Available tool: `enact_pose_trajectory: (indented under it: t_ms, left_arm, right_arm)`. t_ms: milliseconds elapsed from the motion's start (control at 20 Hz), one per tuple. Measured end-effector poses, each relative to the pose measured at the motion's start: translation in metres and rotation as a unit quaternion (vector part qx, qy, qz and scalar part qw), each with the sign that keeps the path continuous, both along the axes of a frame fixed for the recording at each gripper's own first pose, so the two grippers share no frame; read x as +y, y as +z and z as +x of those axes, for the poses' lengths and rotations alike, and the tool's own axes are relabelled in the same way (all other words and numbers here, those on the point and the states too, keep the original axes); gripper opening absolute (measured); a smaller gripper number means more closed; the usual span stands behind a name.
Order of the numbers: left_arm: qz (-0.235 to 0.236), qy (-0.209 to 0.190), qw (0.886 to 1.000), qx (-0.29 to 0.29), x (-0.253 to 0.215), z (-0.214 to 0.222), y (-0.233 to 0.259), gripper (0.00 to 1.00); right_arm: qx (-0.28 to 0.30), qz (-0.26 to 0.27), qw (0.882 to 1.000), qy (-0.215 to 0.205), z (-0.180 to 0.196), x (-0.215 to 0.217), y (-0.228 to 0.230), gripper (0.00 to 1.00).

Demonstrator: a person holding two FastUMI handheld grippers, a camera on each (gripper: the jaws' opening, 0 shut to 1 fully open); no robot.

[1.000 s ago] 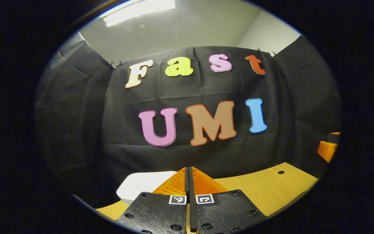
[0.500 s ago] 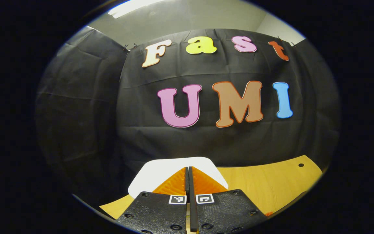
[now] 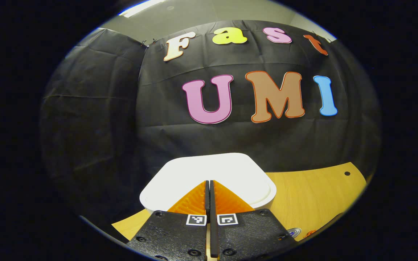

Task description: Press the lid of the desktop garbage bin to open it, pick up the crumpled paper on the desktop and throw it into the bin, then pick up the pop can on the desktop and drop it into the bin, and finally close the garbage bin lid.

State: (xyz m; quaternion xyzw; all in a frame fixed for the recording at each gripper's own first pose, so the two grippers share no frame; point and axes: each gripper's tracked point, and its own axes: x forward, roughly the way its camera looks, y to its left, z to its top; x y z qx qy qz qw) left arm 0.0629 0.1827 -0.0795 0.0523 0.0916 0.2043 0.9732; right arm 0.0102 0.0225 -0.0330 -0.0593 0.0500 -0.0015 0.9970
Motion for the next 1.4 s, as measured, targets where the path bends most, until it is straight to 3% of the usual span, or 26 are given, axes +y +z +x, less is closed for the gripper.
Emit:
enact_pose_trajectory:
  t_ms: [300,450,600,650,750,800,900,950,1050,1100,1150,1200,1300,1350,1400]
  left_arm:
    - [-0.017,-0.013,0.999,-0.028,-0.004,-0.001,0.016,0.0]
    - [-0.004,-0.031,0.997,-0.074,-0.013,-0.006,0.058,0.02]
    - [0.018,-0.051,0.991,-0.126,-0.027,-0.017,0.098,0.12]
    - [0.018,-0.064,0.988,-0.137,-0.035,-0.02,0.105,0.11]
    - [0.011,-0.092,0.985,-0.143,-0.053,-0.026,0.112,0.29]
    - [0.011,-0.098,0.984,-0.146,-0.057,-0.029,0.116,0.51]
    - [0.015,-0.104,0.983,-0.152,-0.065,-0.04,0.121,0.72]
    - [0.019,-0.104,0.982,-0.156,-0.069,-0.046,0.124,0.68]
    - [0.027,-0.111,0.98,-0.163,-0.08,-0.057,0.127,0.74]
    - [0.028,-0.116,0.979,-0.168,-0.087,-0.064,0.128,0.84]
    - [0.027,-0.121,0.977,-0.171,-0.093,-0.068,0.128,0.88]
    - [0.023,-0.126,0.976,-0.174,-0.1,-0.074,0.13,0.99]
    - [0.017,-0.132,0.975,-0.176,-0.107,-0.082,0.128,0.94]
    - [0.018,-0.132,0.975,-0.177,-0.109,-0.085,0.128,0.99]
    - [0.02,-0.129,0.976,-0.173,-0.108,-0.089,0.127,0.94]
  right_arm:
    - [-0.01,0.004,1.0,0.019,0.006,0.007,0.008,0.96]
    - [-0.011,0.016,0.999,0.026,0.009,0.008,0.008,1.0]
    - [-0.011,0.022,0.999,0.035,0.01,0.01,0.008,0.96]
    - [-0.013,0.021,0.999,0.038,0.01,0.011,0.009,0.96]
    - [-0.014,0.02,0.999,0.047,0.01,0.014,0.009,0.96]
    - [-0.014,0.019,0.998,0.051,0.009,0.015,0.008,0.96]
    - [-0.009,0.017,0.998,0.057,0.01,0.016,0.002,0.96]
    - [-0.004,0.016,0.998,0.06,0.011,0.017,-0.004,0.96]
    - [0.011,0.014,0.998,0.065,0.013,0.019,-0.018,0.96]
    - [0.024,0.012,0.997,0.067,0.015,0.02,-0.03,1.0]
    - [0.036,0.011,0.997,0.069,0.017,0.021,-0.041,0.96]
    - [0.05,0.008,0.996,0.072,0.018,0.022,-0.054,0.96]
    - [0.08,0.003,0.994,0.075,0.021,0.024,-0.08,0.96]
    - [0.097,0.0,0.992,0.078,0.024,0.025,-0.095,0.97]
    - [0.115,-0.004,0.99,0.08,0.026,0.025,-0.113,0.97]
